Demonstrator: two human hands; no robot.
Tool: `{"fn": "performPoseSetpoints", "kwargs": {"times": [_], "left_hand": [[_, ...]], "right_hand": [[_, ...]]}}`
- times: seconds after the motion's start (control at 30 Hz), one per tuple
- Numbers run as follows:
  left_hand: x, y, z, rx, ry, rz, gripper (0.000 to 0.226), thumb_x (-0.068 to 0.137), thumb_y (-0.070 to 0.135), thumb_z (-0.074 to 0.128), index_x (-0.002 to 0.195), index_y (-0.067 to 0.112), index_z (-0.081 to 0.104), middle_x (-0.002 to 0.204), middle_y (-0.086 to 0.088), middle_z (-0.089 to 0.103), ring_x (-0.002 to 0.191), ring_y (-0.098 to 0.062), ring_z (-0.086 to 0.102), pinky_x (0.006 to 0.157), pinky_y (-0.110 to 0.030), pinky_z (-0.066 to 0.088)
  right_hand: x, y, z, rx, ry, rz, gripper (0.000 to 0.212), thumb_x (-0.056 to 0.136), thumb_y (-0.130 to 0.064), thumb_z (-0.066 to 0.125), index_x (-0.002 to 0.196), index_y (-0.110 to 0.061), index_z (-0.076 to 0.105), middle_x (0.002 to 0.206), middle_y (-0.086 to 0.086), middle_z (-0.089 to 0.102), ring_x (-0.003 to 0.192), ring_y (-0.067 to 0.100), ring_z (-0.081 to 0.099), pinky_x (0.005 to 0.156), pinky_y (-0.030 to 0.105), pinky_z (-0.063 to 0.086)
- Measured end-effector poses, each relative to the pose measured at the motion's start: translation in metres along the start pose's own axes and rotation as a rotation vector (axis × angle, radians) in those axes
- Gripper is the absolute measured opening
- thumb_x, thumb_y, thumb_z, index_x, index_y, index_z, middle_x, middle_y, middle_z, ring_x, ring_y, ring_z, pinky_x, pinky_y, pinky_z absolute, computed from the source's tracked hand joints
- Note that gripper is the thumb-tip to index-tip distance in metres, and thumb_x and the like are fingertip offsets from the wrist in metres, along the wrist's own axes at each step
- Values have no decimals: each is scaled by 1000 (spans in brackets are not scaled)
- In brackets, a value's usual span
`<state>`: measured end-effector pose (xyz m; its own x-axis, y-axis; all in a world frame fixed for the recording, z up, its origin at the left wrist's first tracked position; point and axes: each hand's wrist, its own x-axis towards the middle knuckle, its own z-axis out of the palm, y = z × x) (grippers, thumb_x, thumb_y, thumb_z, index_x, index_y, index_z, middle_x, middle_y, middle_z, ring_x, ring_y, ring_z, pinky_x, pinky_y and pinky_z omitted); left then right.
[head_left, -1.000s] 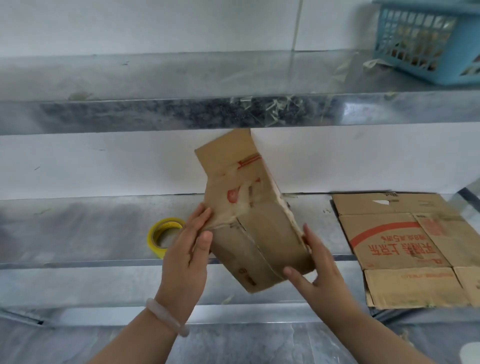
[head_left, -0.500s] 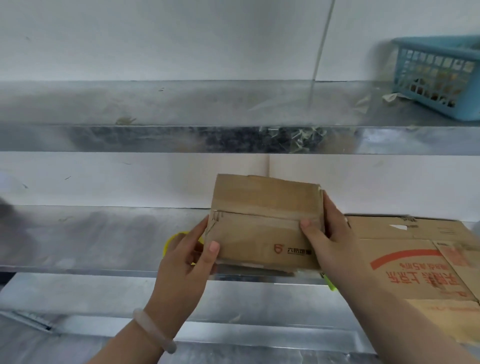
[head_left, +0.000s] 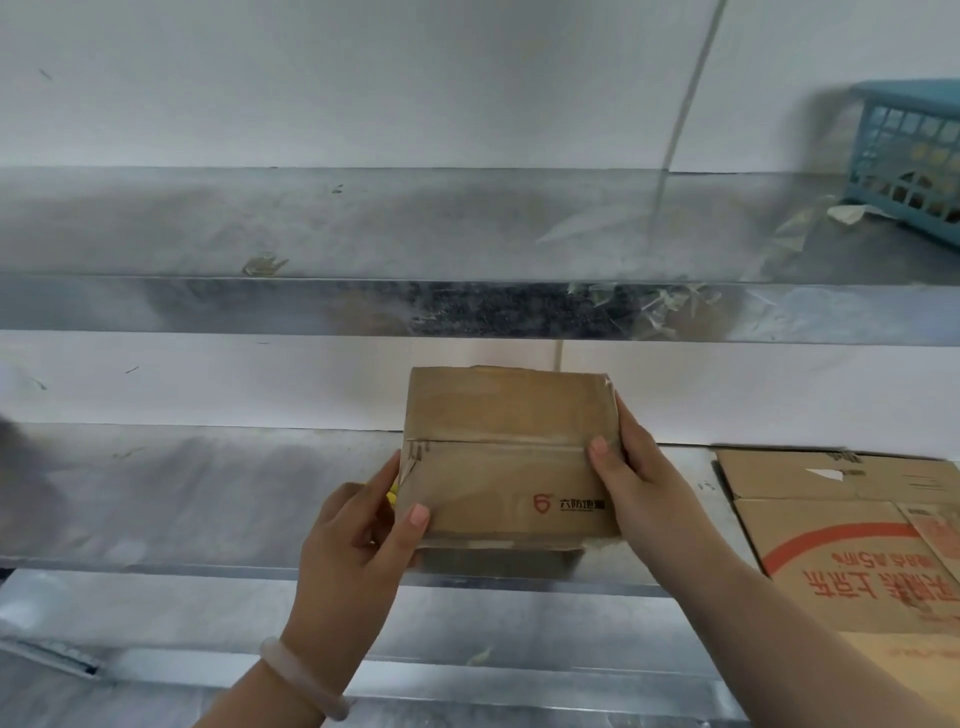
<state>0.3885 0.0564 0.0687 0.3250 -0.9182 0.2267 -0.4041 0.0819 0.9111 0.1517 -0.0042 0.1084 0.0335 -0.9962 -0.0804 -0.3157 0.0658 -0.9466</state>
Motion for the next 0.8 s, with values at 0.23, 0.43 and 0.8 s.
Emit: {"fn": "performPoseSetpoints", "kwargs": {"times": [0.23, 0.43, 0.8], "left_hand": [[11, 10, 6, -86, -208, -69, 52, 85, 40, 54, 135, 44, 43, 79, -18, 61, 56, -26, 66, 53, -24, 55], [28, 19, -2, -39, -261, -80, 62, 78, 55, 48, 139, 42, 43, 70, -12, 61, 46, -22, 61, 52, -21, 53], [40, 26, -2, 26, -378, -105, 52, 84, 52, 51, 135, 48, 43, 75, -16, 64, 43, -21, 60, 56, -26, 55]], "right_hand": [[7, -8, -2, -103, 64, 37, 54, 102, -37, 41, 152, -41, 23, 140, -13, 50, 120, 10, 51, 95, 27, 47], [21, -20, 0, -220, 11, 123, 51, 103, -42, 36, 152, -35, 26, 139, -5, 52, 123, 19, 52, 105, 42, 42], [32, -6, -1, -309, -27, 251, 48, 103, -42, 35, 148, -25, 32, 133, 3, 54, 117, 23, 54, 99, 42, 44]]}}
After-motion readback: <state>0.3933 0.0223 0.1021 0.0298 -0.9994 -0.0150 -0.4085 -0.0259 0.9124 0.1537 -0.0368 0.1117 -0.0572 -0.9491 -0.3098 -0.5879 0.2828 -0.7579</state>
